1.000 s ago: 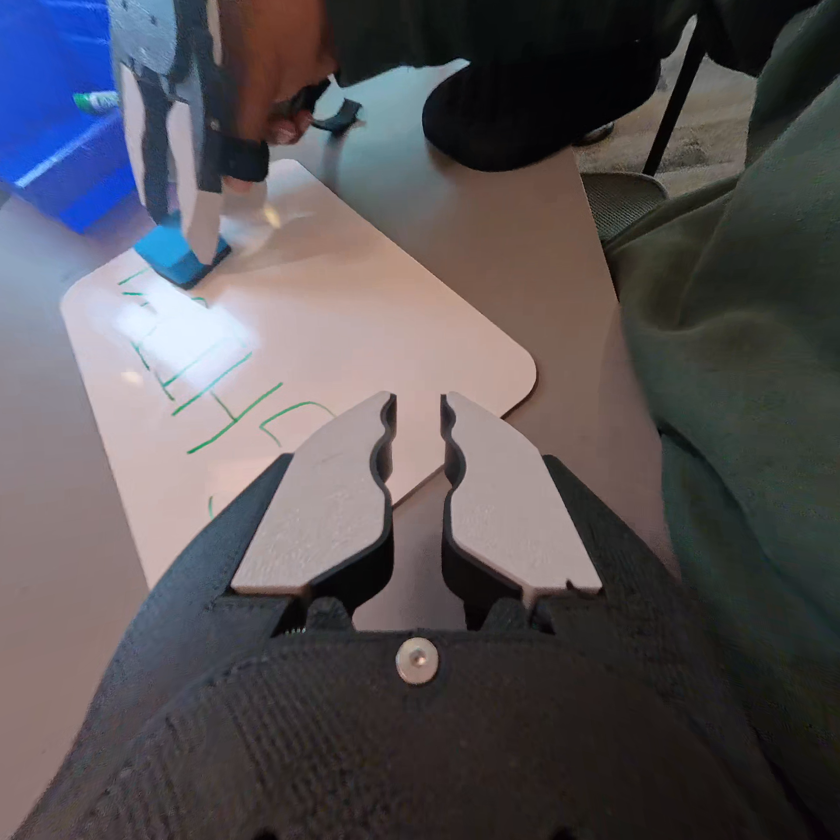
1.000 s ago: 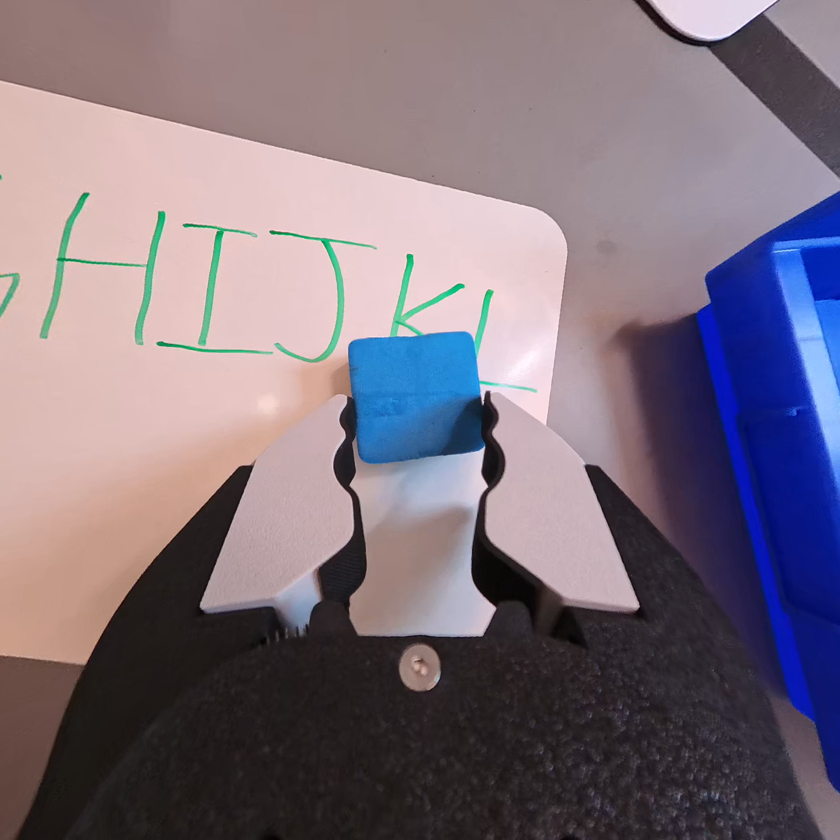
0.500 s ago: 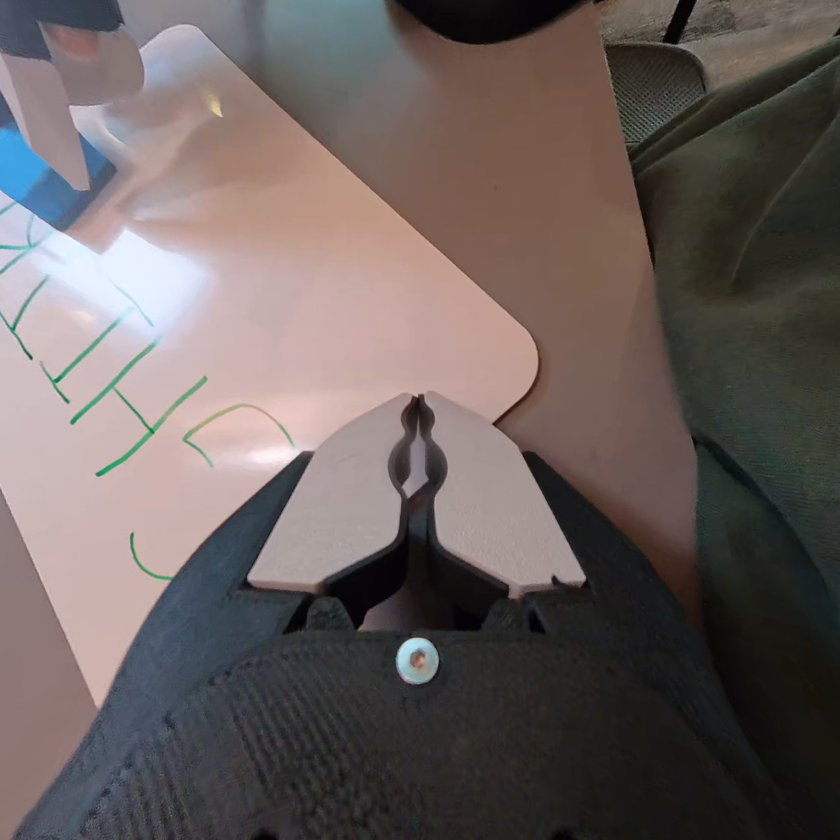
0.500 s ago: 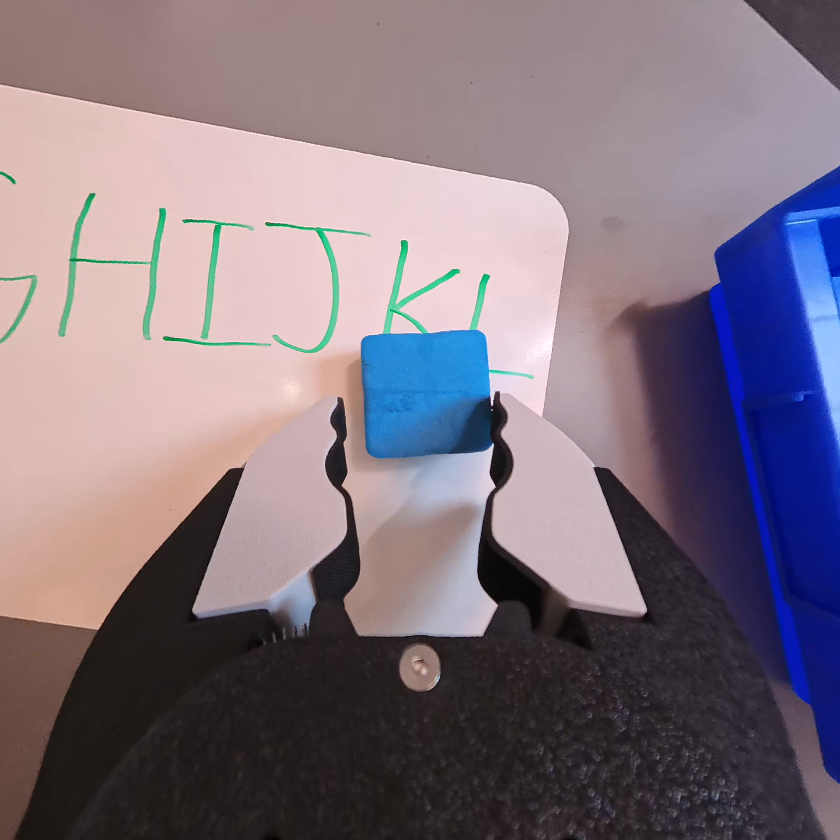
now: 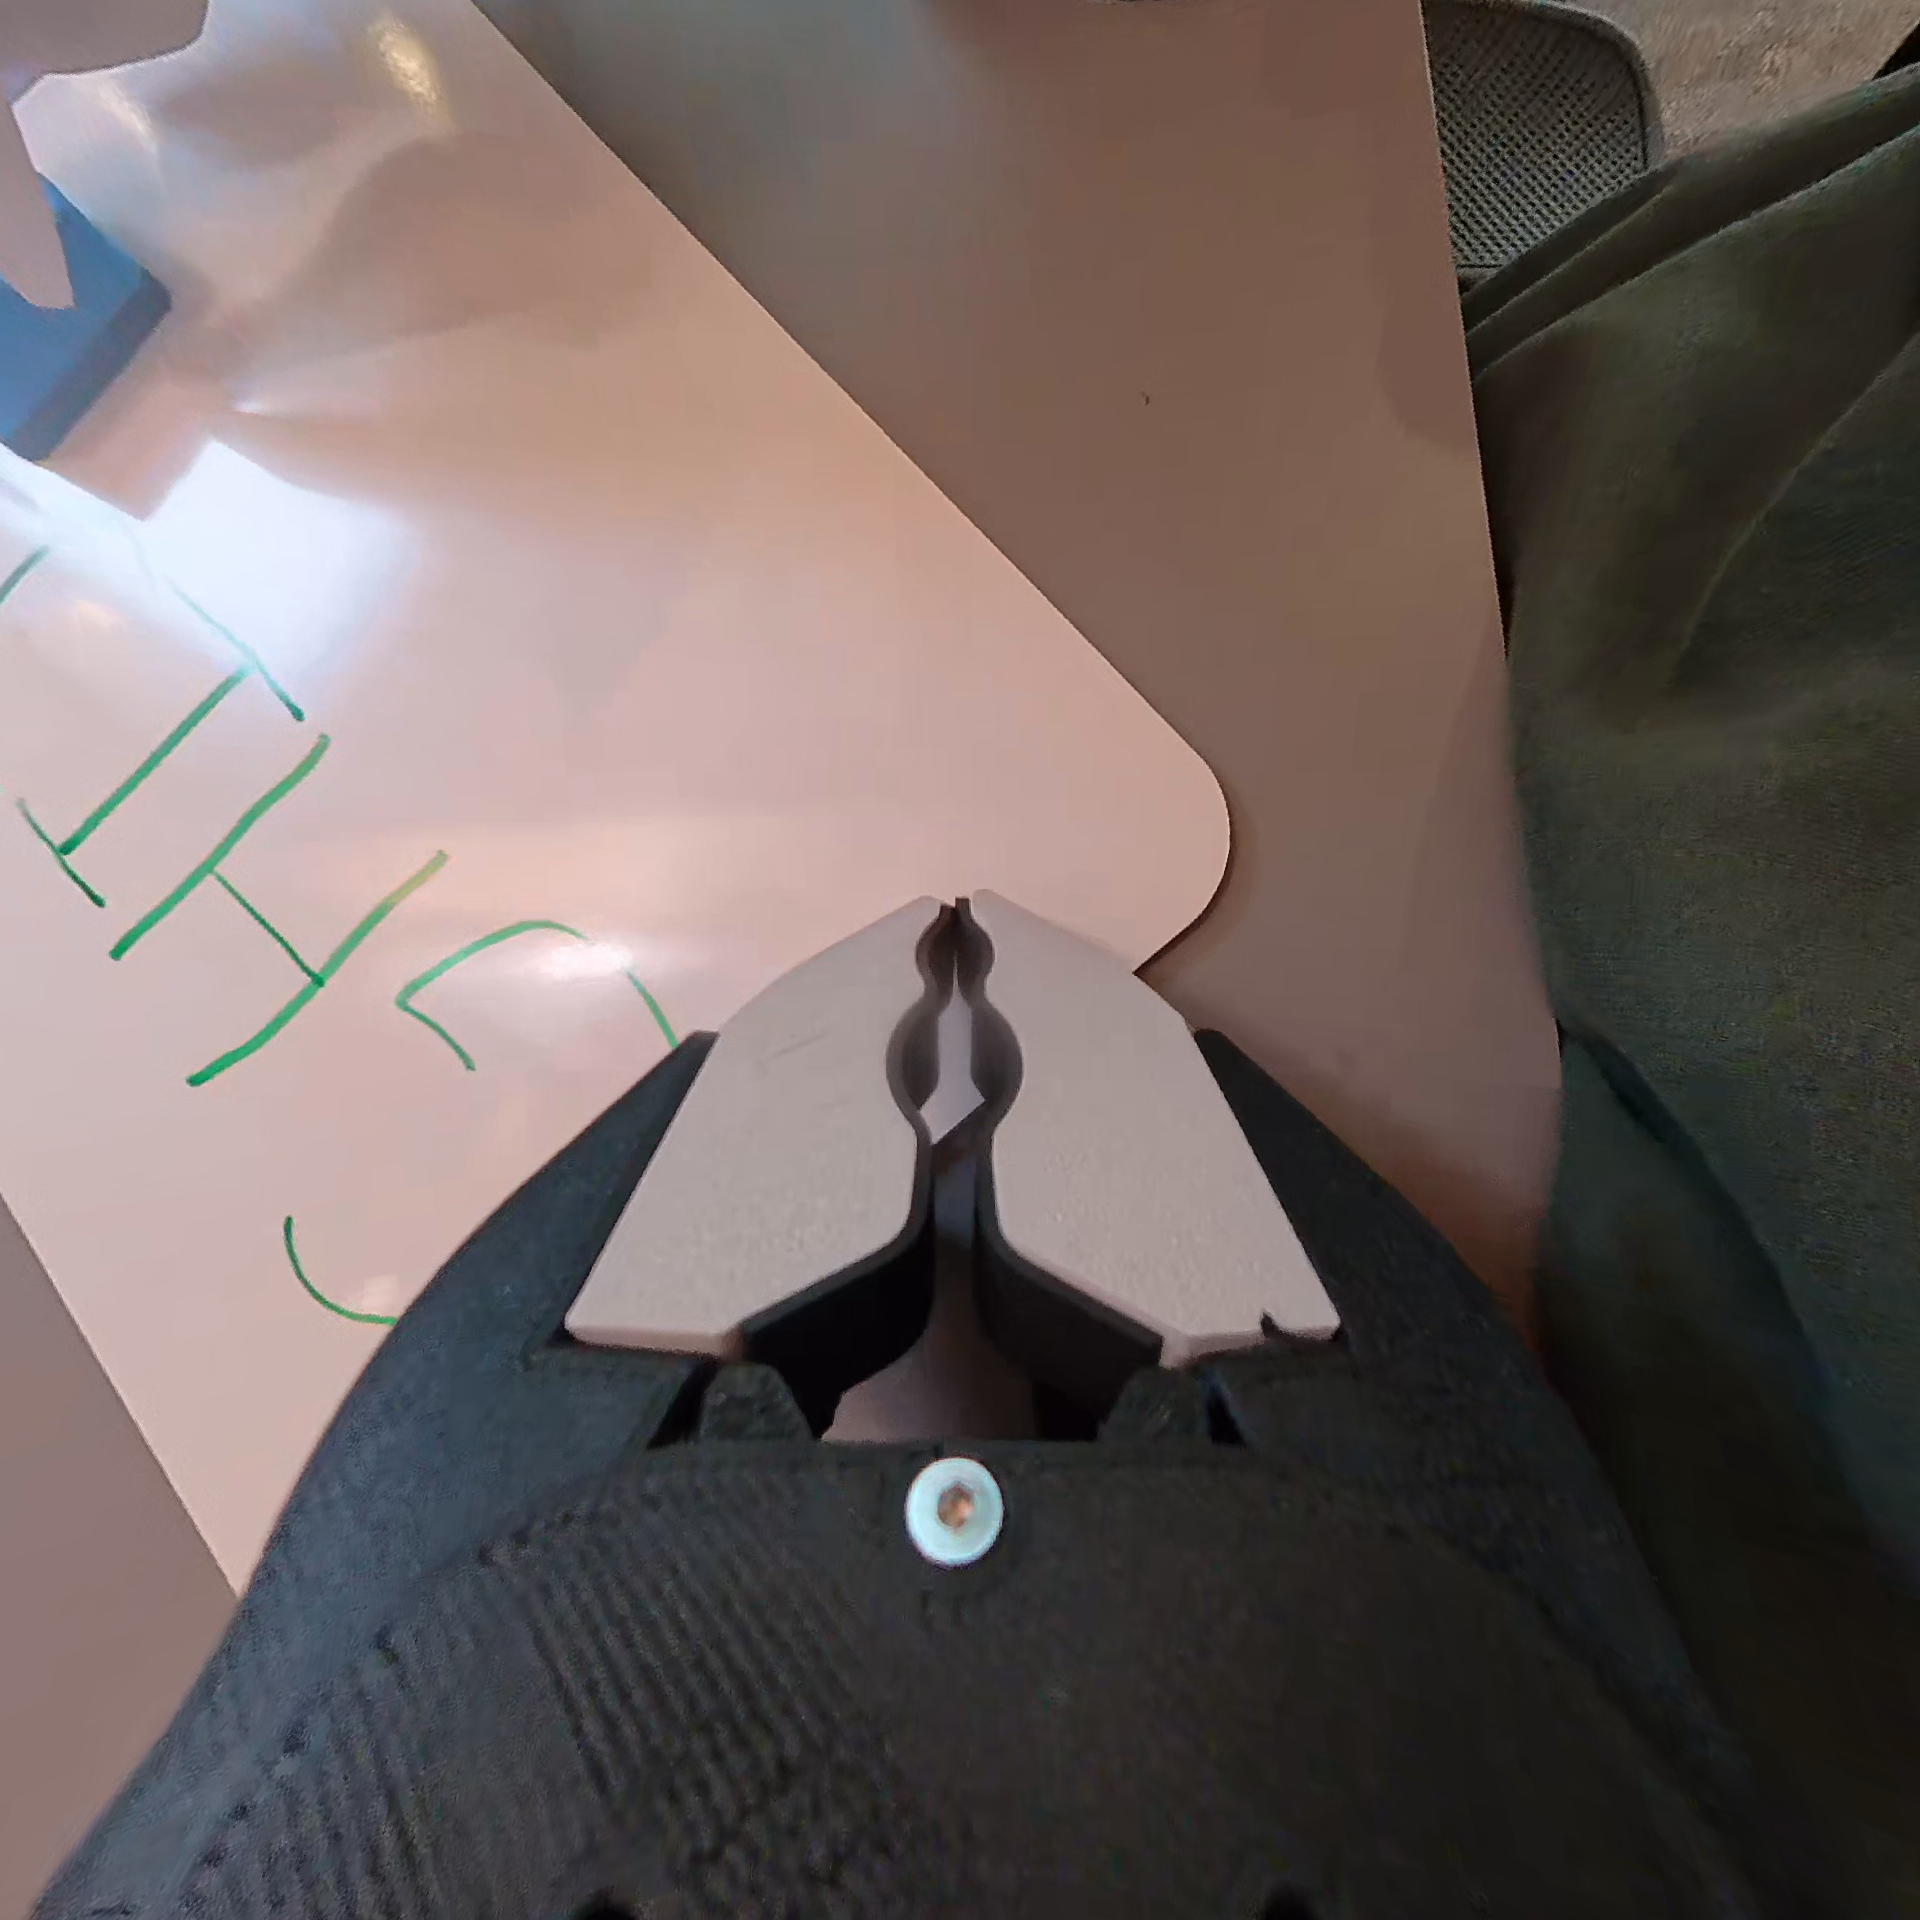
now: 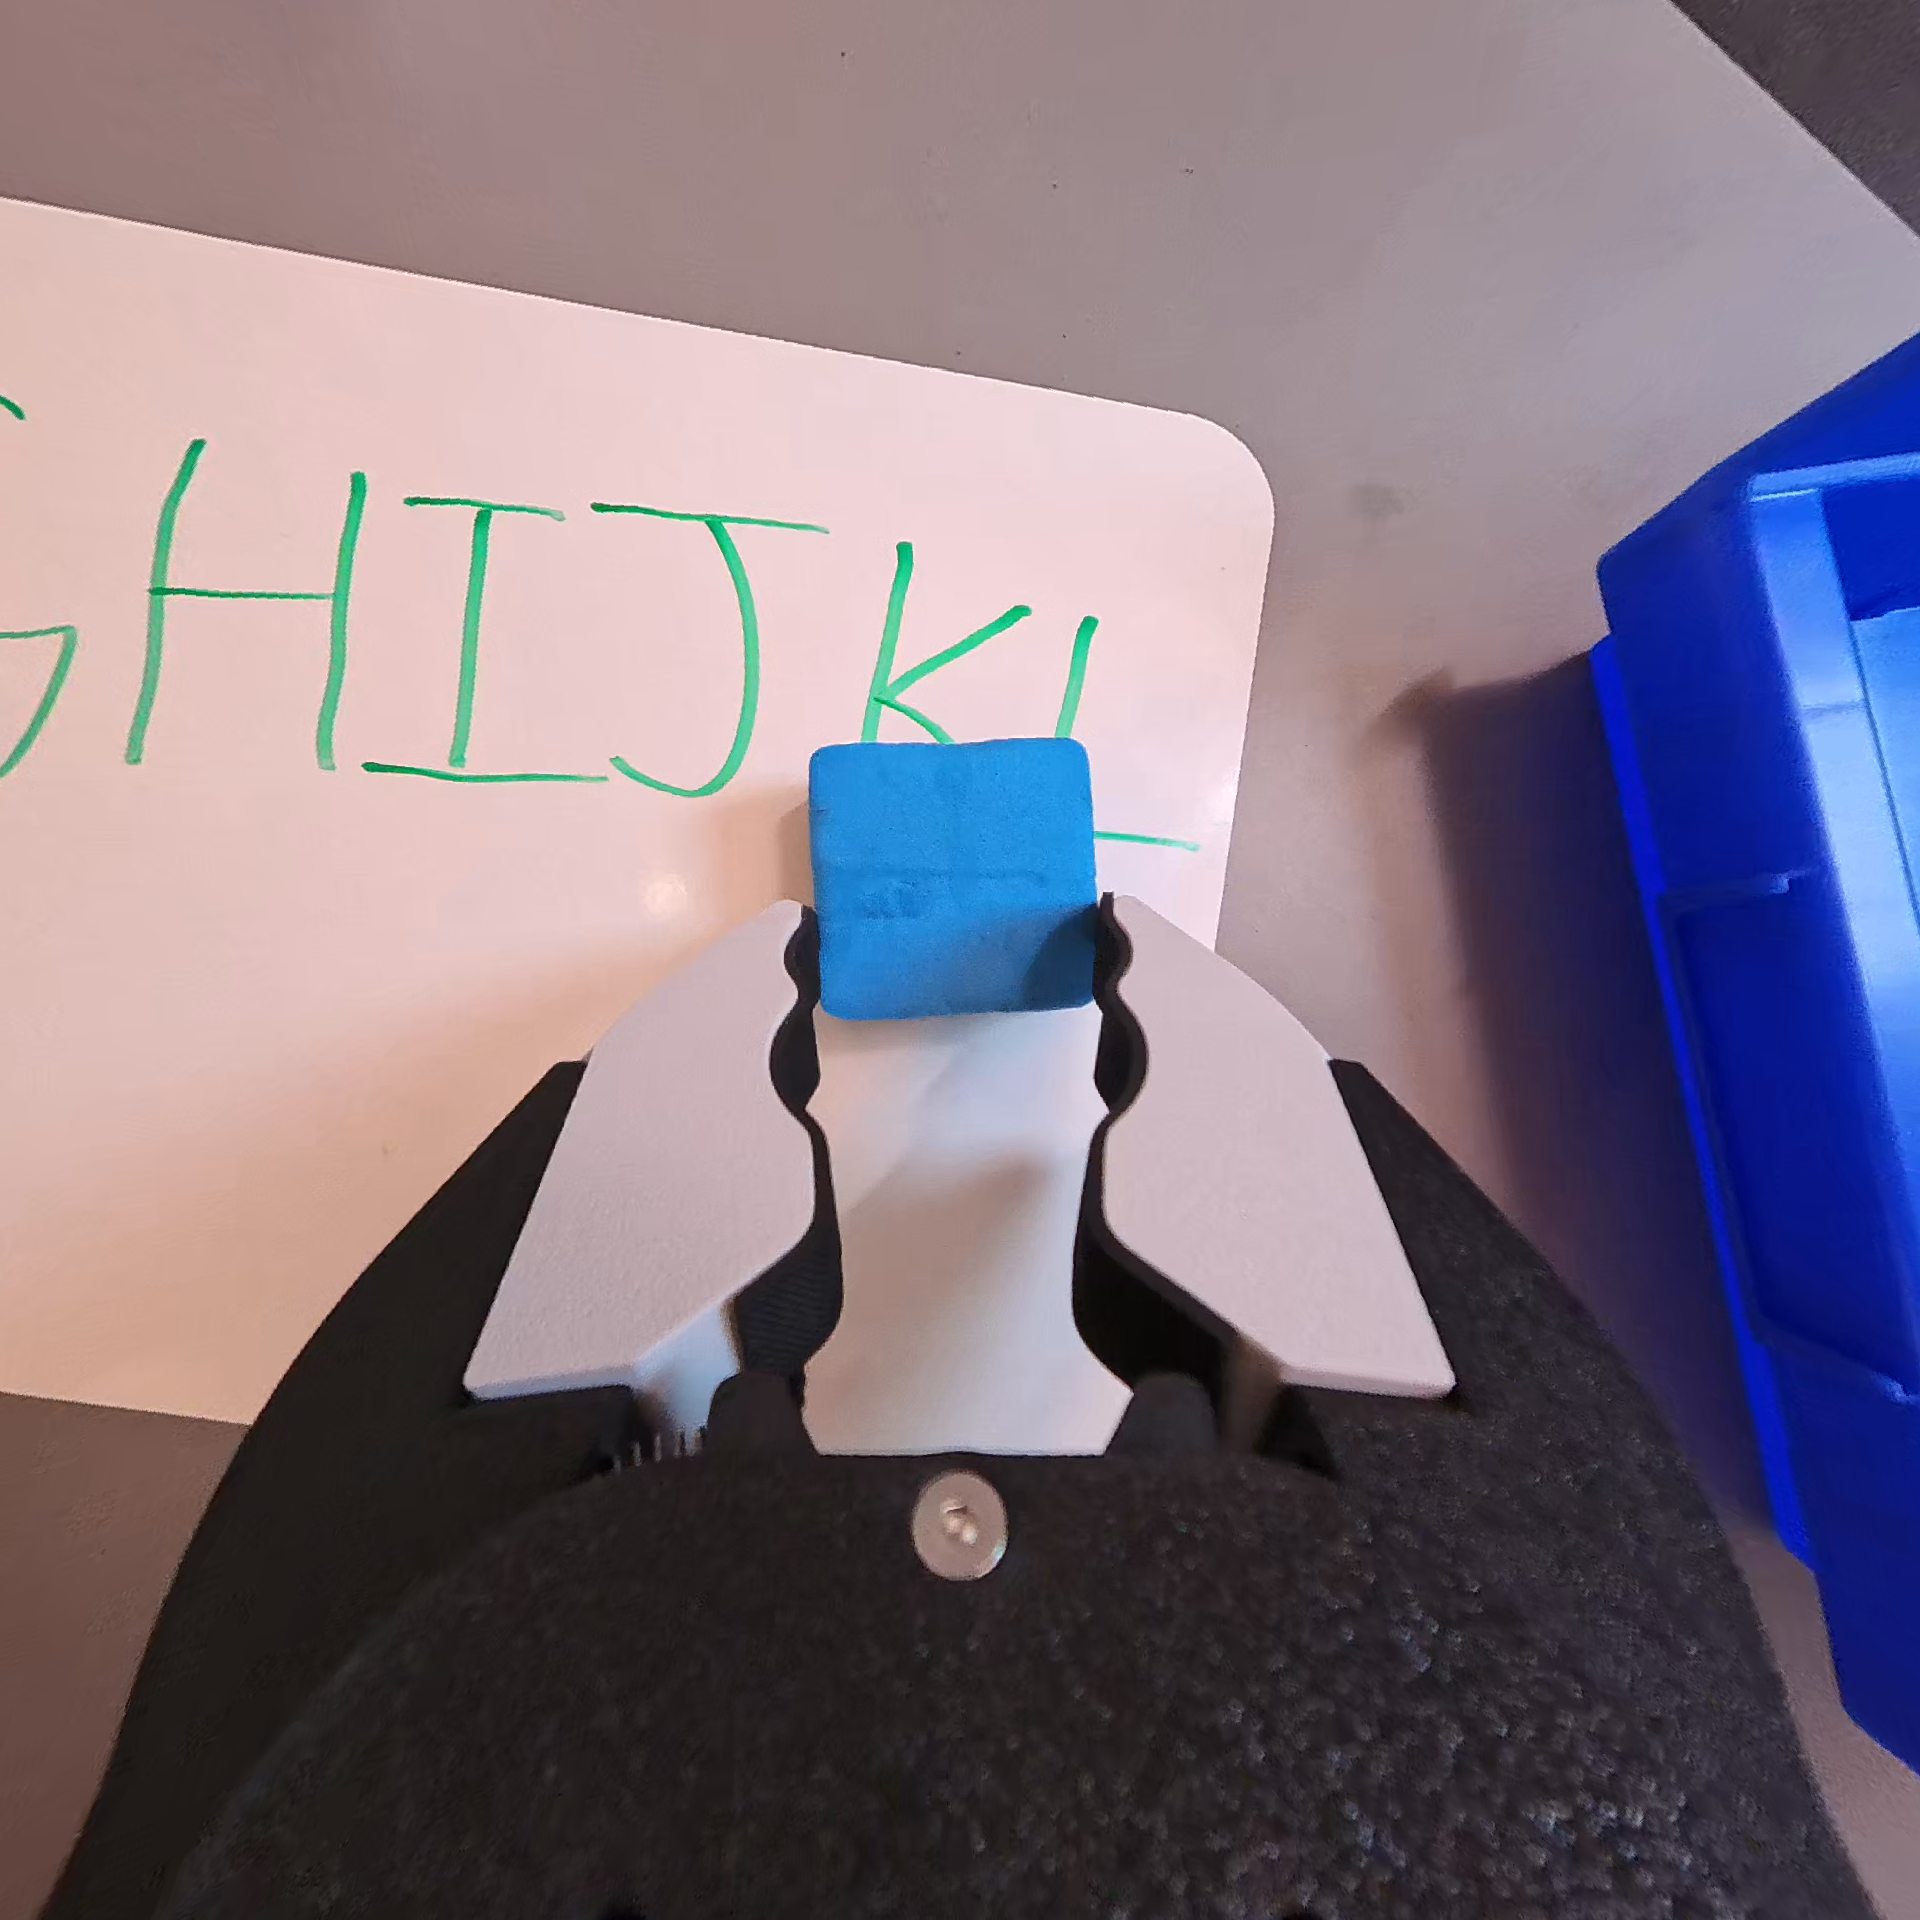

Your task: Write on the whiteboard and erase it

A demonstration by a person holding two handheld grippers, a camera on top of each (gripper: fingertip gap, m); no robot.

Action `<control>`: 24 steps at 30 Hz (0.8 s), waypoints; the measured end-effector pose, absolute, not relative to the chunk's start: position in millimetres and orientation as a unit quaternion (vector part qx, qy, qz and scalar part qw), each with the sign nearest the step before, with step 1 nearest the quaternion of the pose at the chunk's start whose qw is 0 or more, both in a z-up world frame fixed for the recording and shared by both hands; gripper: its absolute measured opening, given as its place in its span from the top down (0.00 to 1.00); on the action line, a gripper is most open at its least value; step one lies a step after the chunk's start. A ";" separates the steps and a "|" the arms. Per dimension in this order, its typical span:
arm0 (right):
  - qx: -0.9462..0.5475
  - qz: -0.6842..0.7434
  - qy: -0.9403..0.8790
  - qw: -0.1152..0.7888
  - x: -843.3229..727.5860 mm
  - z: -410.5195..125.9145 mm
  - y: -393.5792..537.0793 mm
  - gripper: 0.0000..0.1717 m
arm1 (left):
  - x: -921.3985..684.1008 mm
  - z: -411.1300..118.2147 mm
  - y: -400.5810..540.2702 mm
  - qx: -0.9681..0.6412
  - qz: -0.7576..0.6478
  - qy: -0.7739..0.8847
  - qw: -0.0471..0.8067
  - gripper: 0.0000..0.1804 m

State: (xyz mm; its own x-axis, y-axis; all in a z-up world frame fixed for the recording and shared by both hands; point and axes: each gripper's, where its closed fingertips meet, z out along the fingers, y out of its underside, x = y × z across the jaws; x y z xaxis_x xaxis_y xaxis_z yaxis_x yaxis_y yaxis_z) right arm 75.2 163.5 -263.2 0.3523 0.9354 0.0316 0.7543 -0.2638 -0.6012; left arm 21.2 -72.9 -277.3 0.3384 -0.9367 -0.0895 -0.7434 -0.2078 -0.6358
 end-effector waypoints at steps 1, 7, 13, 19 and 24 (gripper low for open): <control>-0.779 0.167 -0.543 0.266 75.5 -263.4 163.5 0.70 | 21.2 -277.3 -73.1 -0.761 -0.159 0.554 0.298 1.00; -0.807 0.148 -0.509 0.259 81.2 -264.2 190.8 0.71 | 19.1 -277.5 -73.7 -0.744 -0.129 0.581 0.303 1.00; -0.778 0.168 -0.551 0.250 45.3 -264.9 164.0 0.71 | 14.4 -277.8 -67.6 -0.744 -0.106 0.583 0.310 1.00; -0.806 0.124 -0.534 0.222 72.7 -265.4 187.4 0.72 | 14.5 -277.9 -70.3 -0.741 -0.107 0.588 0.306 1.00; -0.767 0.150 -0.586 0.213 37.6 -265.8 151.7 0.72 | 14.3 -278.1 -72.1 -0.740 -0.107 0.587 0.310 1.00</control>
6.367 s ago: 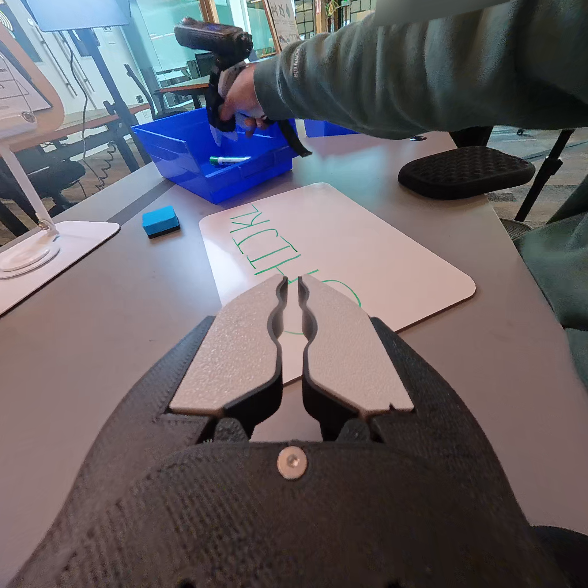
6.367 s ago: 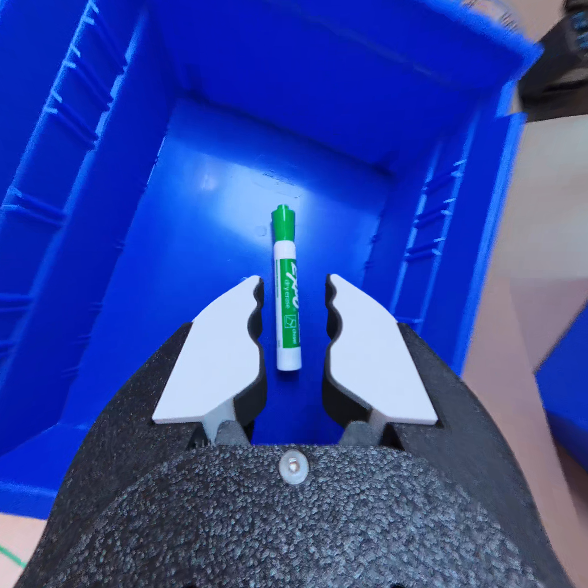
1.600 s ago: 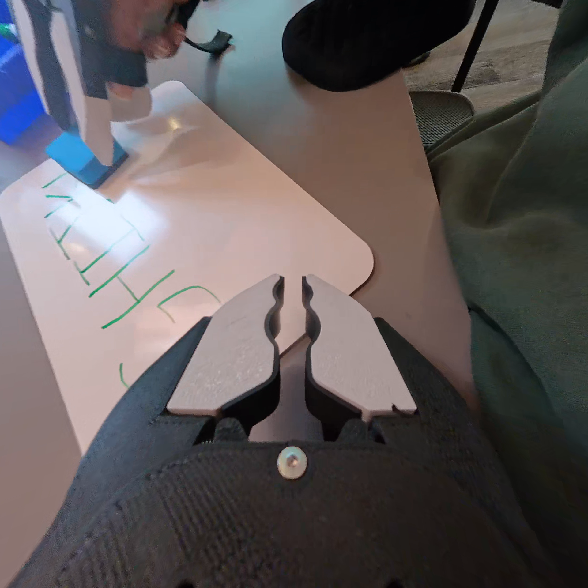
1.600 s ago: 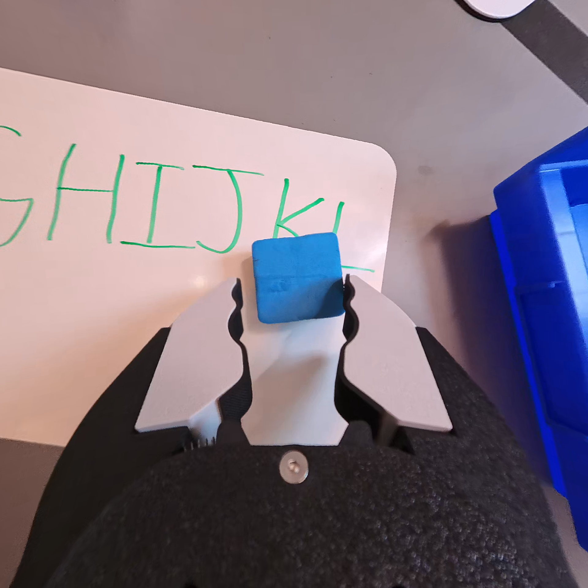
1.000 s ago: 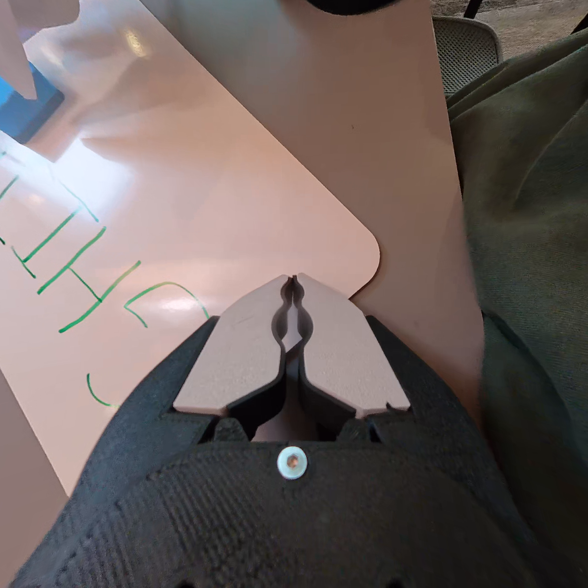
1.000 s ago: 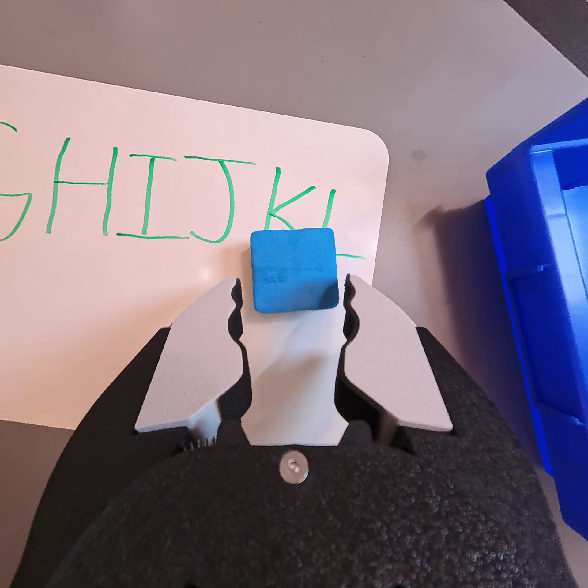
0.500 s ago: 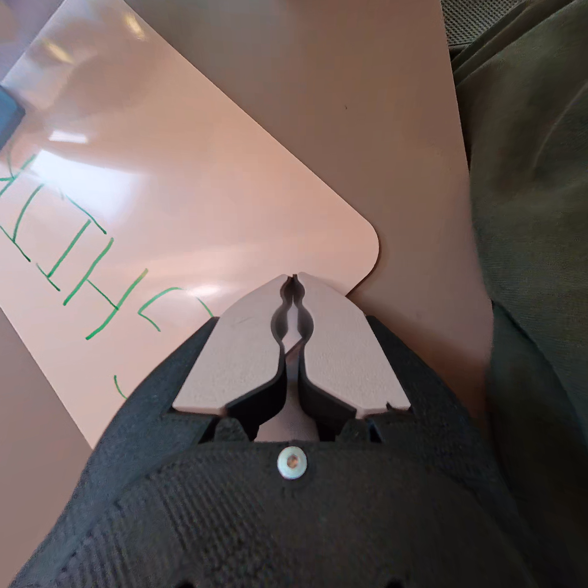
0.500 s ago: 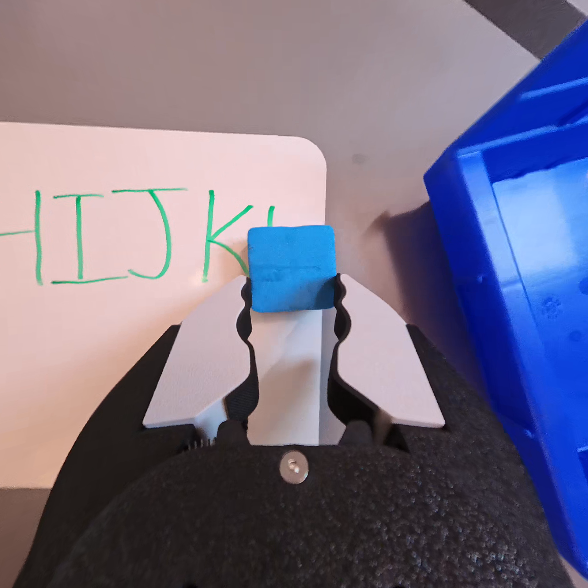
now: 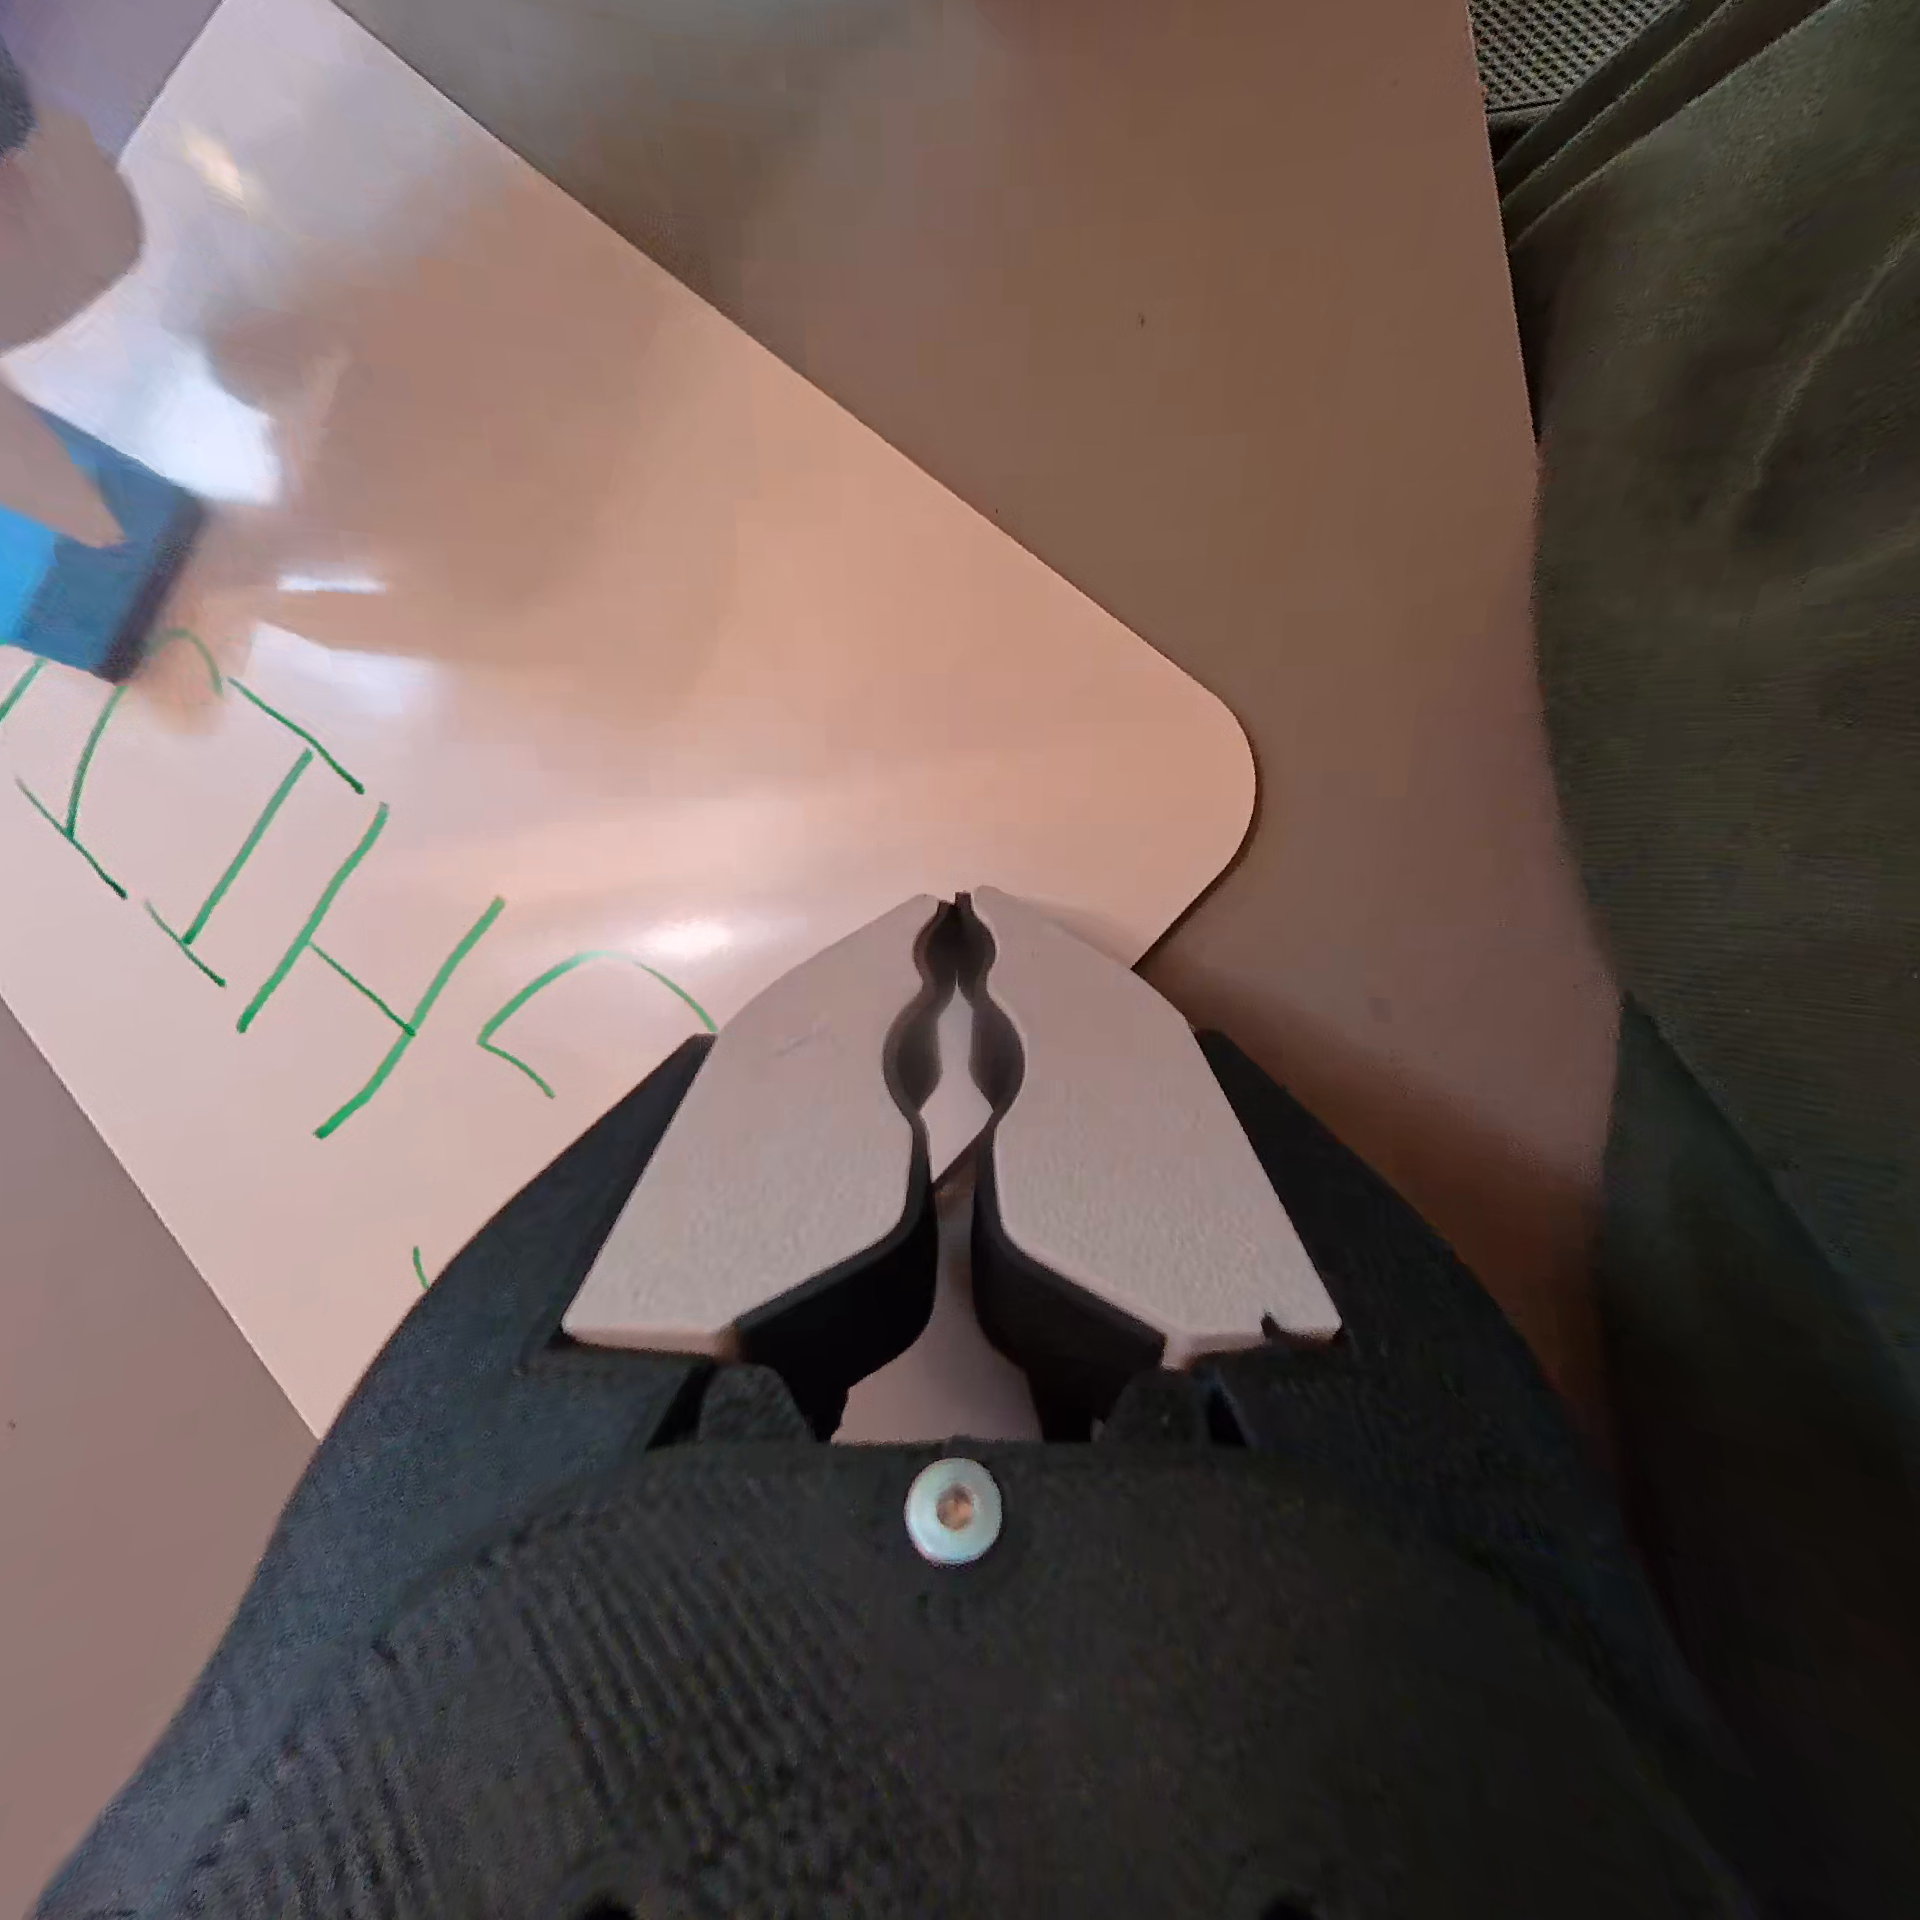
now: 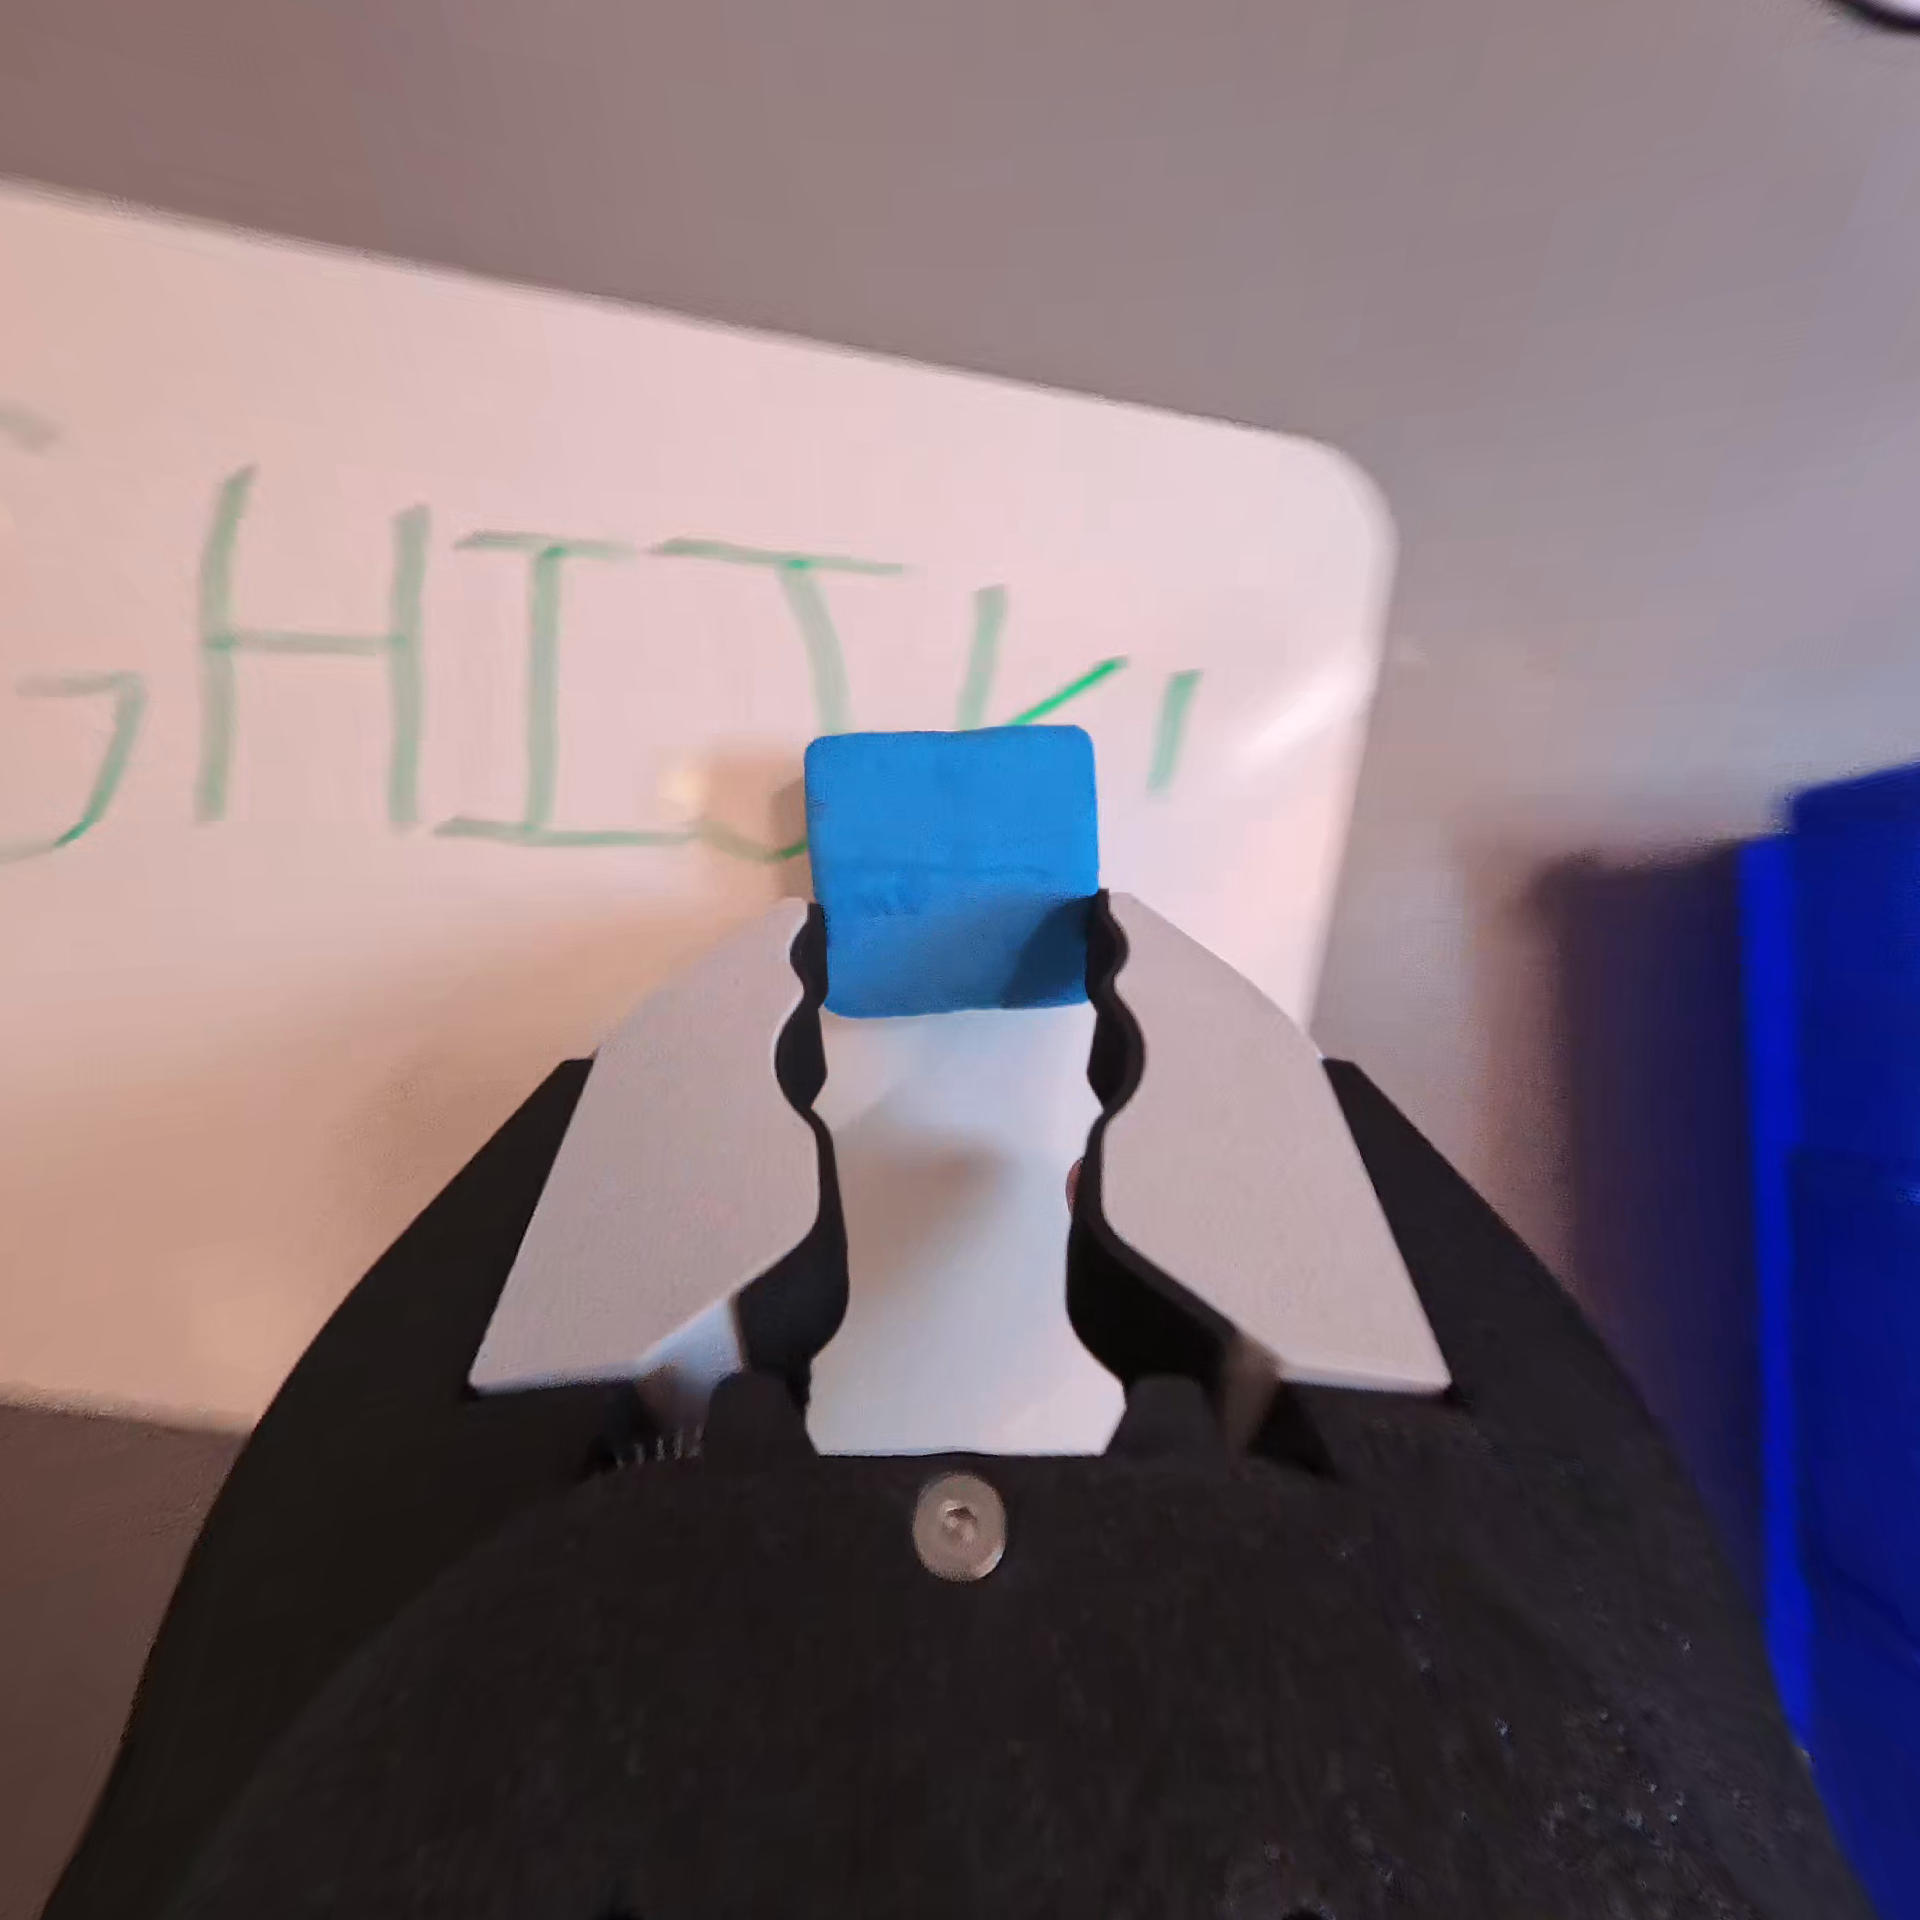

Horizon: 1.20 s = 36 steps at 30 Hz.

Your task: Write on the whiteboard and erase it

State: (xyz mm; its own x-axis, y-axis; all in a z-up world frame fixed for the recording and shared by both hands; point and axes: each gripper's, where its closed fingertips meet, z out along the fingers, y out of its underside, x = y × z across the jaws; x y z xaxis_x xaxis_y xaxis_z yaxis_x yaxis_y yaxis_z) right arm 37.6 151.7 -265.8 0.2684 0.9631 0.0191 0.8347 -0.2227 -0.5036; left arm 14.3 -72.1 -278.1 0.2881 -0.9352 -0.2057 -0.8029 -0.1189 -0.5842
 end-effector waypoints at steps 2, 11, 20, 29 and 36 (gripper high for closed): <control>-0.750 0.147 -0.620 0.178 51.8 -266.0 127.4 0.72 | 14.3 -278.0 -72.6 -0.741 -0.113 0.586 0.308 1.00; -0.734 0.138 -0.644 0.164 27.7 -266.4 133.0 0.72 | 17.5 -278.1 -78.4 -0.735 -0.124 0.594 0.303 1.00; -0.737 0.141 -0.638 0.171 0.7 -266.9 161.5 0.72 | 17.5 -277.9 -79.4 -0.732 -0.129 0.596 0.305 1.00; -0.745 0.120 -0.638 0.155 -6.7 -267.2 185.7 0.72 | 17.7 -277.7 -79.5 -0.729 -0.132 0.597 0.308 0.99; -0.759 0.080 -0.634 0.122 12.9 -267.6 204.3 0.72 | 19.2 -277.4 -80.7 -0.726 -0.134 0.600 0.309 0.99</control>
